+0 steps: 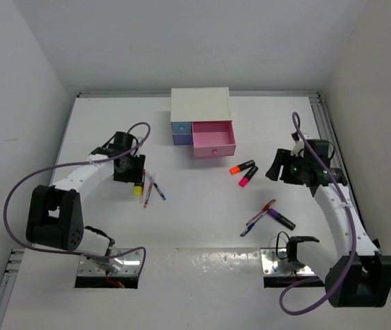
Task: Sort the stationery into containers
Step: Grab a piece of stationery with the left arm
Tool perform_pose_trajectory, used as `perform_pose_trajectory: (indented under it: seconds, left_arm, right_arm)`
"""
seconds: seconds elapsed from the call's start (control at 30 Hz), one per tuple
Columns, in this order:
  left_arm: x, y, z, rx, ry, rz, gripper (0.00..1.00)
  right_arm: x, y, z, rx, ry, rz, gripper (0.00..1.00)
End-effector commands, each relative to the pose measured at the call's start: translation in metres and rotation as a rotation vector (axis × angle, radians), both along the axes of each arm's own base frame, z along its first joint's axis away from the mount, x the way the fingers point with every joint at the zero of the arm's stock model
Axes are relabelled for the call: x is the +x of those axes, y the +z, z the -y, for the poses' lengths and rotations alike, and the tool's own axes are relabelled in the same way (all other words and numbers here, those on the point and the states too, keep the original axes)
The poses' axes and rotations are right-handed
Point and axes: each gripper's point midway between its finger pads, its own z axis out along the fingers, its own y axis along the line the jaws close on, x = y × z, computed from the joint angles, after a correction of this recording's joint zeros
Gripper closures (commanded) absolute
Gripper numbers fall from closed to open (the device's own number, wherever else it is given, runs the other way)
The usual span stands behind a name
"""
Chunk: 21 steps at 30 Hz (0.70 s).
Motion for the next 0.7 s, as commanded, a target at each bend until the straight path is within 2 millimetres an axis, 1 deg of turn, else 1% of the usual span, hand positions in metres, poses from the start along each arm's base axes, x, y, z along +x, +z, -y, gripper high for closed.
perform_pose_trajectory:
  seconds: [0.0,0.13,0.3,0.5,0.67]
  left_arm:
    - [0.017,-0.004,-0.004,0.007,0.049,0.031,0.43]
    - [0.025,-0.019,-0.007,0.003,0.047,0.021,0.46]
    - [0.037,-0.025,-0.009,0.005,0.048,0.036,0.48]
    - [0.041,-0.042,-0.017,0.015,0.064,-0.001,0.49]
    - [0.043,-0.048,-0.023,0.033,0.066,-0.01,0.49]
  right_arm:
    - [-0.003,0.011,0.0,0.058,-0.004,0.026,0.36]
    - [-0.006,0.013,0.005,0.073,-0.027,0.025,0.37]
    - [-0.009,0.01,0.011,0.08,-0.049,0.004,0.38]
    - [-0.013,0.006,0.014,0.094,-0.075,-0.001,0.38]
    - [-0.014,0.005,0.016,0.098,-0.087,-0.001,0.38]
